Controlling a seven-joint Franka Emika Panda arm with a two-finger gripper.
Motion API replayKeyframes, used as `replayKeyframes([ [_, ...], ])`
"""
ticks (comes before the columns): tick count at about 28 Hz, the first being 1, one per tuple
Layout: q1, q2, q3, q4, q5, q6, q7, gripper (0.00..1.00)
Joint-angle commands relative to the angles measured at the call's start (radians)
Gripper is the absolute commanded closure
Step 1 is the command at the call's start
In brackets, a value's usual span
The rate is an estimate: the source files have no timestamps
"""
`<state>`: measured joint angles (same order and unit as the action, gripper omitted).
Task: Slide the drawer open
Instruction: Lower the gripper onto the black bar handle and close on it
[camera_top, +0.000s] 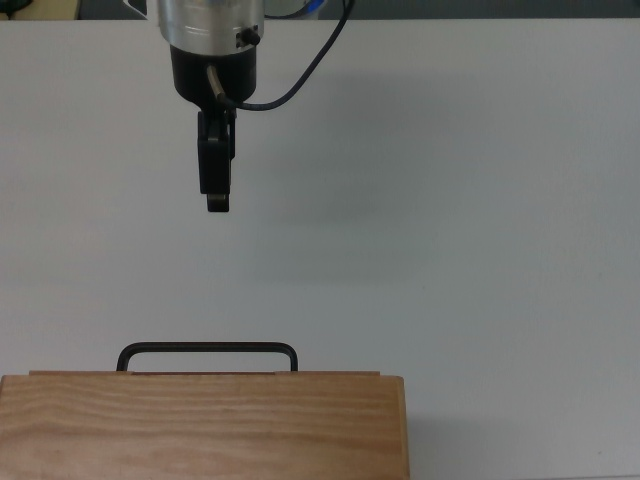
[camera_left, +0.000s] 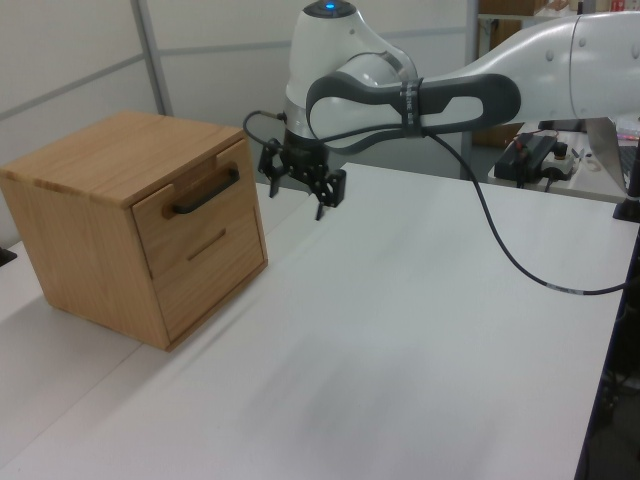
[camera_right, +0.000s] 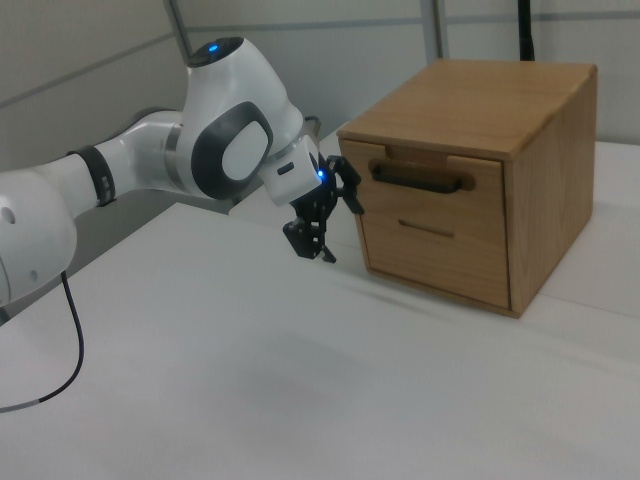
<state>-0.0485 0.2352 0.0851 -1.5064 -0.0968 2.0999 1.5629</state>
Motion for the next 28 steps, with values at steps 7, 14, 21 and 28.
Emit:
replayKeyframes([
  [7, -0.008, 0.085, -0.001, -0.005, 0.014, 0.374, 0.132, 0.0],
  [14, -0.011, 0.16, -0.002, -0.005, 0.029, 0.61, 0.137, 0.0],
  [21, -0.011, 0.236, -0.002, -0.003, 0.055, 0.801, 0.126, 0.0],
  [28, -0.01, 0.308, 0.001, 0.0, 0.054, 0.972, 0.123, 0.13],
])
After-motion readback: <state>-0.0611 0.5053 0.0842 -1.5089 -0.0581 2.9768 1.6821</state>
